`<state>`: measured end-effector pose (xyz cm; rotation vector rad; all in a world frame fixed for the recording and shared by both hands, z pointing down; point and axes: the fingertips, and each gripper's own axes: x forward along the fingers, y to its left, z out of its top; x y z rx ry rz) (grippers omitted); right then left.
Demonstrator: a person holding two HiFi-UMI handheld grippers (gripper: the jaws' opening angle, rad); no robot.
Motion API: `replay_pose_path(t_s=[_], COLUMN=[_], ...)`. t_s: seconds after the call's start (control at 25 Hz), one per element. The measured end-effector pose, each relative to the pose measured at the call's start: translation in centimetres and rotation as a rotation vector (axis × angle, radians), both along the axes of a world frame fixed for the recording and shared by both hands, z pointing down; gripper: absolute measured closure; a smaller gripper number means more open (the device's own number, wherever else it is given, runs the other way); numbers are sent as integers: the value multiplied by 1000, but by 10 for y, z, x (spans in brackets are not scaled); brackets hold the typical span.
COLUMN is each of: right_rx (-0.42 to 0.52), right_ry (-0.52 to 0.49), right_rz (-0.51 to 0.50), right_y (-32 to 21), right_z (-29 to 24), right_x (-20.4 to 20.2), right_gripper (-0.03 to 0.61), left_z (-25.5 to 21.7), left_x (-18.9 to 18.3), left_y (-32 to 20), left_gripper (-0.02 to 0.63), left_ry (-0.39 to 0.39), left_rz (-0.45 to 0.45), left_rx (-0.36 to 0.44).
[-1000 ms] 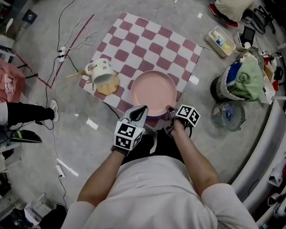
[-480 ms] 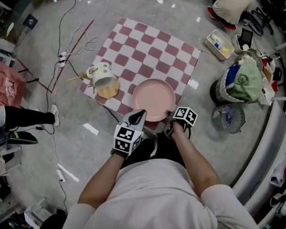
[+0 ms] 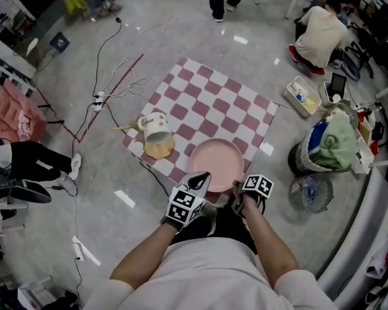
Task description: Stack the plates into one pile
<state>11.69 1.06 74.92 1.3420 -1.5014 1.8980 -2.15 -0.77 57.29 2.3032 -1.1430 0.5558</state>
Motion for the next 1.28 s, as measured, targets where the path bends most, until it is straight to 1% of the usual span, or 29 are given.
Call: replay_pose_path(t_s=[0.12, 0.2, 0.28, 0.44, 0.52, 0.6, 0.64, 0.76, 0.88, 1.04, 1.28], right_rx=[42, 94, 160, 284, 343, 406, 442, 553, 651, 778, 954], right_ry=[20, 26, 18, -26, -43, -59, -63, -69, -66, -25, 1], right_rz=[-36, -79, -112, -141, -155, -167, -172, -181, -203, -250, -286], right_y=[-2, -7, -15, -34, -42, -50, -55, -67, -76, -80, -85], right_z=[-16, -33, -55, -101, -124, -147, -160, -198, -235, -281, -344], right_x=[3, -3, -12, -32, -41, -48, -50, -57, -65, -73, -86], right_gripper=[491, 493, 497, 502, 533, 537, 555, 568, 568, 569, 569], left_z=[-6, -9, -11, -19, -25, -33, -37, -55, -79, -115, -175], left_x=[-1, -2, -2, 2, 3, 3, 3, 0, -2, -8, -11], left_y=[-3, -5, -6, -9, -11, -13, -15, -21, -30, -38, -47], left_gripper=[607, 607, 607, 607, 607, 607, 607, 607, 607, 607, 607], left_ry=[6, 15, 27, 55, 76, 103, 116, 154, 189, 224, 269], left_rz=[1, -4, -9, -8, -10, -17, -23, -42, -57, -67, -56], left_rx=[6, 6, -1, -15, -20, -28, -31, -28, -4, 40, 148])
